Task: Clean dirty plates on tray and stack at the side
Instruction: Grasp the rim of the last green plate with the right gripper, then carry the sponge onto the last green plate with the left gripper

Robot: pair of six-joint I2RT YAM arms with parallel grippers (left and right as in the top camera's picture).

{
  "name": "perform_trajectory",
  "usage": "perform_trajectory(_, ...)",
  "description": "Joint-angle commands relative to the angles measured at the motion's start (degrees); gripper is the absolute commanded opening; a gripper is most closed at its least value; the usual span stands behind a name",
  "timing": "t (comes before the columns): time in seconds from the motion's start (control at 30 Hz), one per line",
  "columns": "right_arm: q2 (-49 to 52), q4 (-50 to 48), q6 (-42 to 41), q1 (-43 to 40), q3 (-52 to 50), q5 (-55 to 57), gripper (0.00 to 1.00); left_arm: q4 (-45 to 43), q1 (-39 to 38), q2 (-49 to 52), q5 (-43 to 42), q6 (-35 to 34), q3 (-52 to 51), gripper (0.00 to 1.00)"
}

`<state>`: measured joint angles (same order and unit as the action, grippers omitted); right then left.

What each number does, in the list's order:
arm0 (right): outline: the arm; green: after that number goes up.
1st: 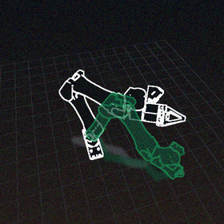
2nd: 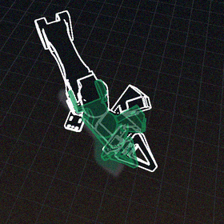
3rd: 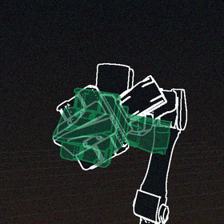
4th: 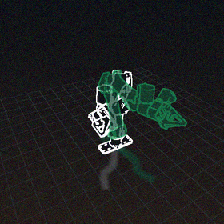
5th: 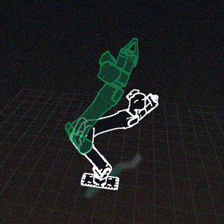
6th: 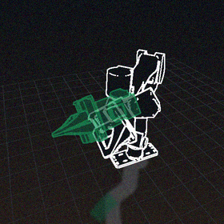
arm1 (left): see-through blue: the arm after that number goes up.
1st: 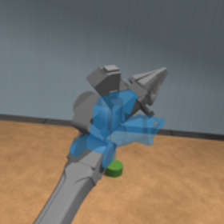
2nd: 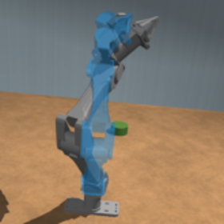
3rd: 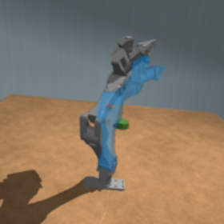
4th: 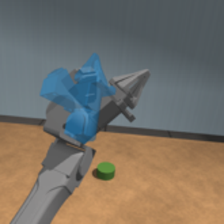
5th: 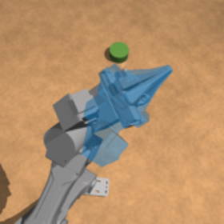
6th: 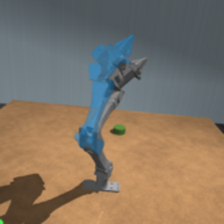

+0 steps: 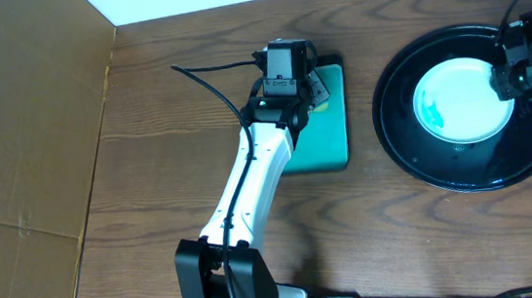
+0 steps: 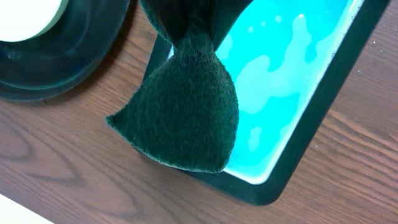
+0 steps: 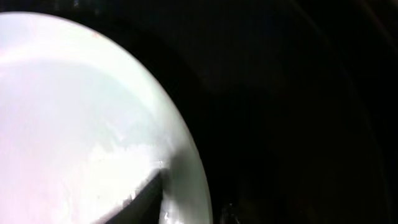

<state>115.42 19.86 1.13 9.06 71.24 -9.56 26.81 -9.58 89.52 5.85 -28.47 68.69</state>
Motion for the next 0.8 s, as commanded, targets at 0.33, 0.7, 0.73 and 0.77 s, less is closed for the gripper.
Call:
perform_trajectory(0.33, 1.9, 3.1, -5.8, 1.8, -0.2, -1.2, 0.01, -8.1, -6.1, 1.6, -16.9, -4.5, -0.2, 0.07)
perform_trajectory(0.7, 1.9, 2.9, -9.2, 2.8, -0.2, -1.3, 0.01, -26.6, -18.0, 15.6, -16.8, -12.3, -0.2, 0.07)
perform_trajectory(0.73, 1.9, 2.9, -9.2, 2.9, -0.2, -1.2, 0.01, -28.3, -18.6, 17.1, -16.8, -13.3, -0.2, 0.07)
perform_trajectory(0.77, 1.9, 2.9, -9.2, 3.0, -0.2, -1.2, 0.01, -30.1, -19.2, 18.7, -16.8, -14.8, -0.2, 0.07)
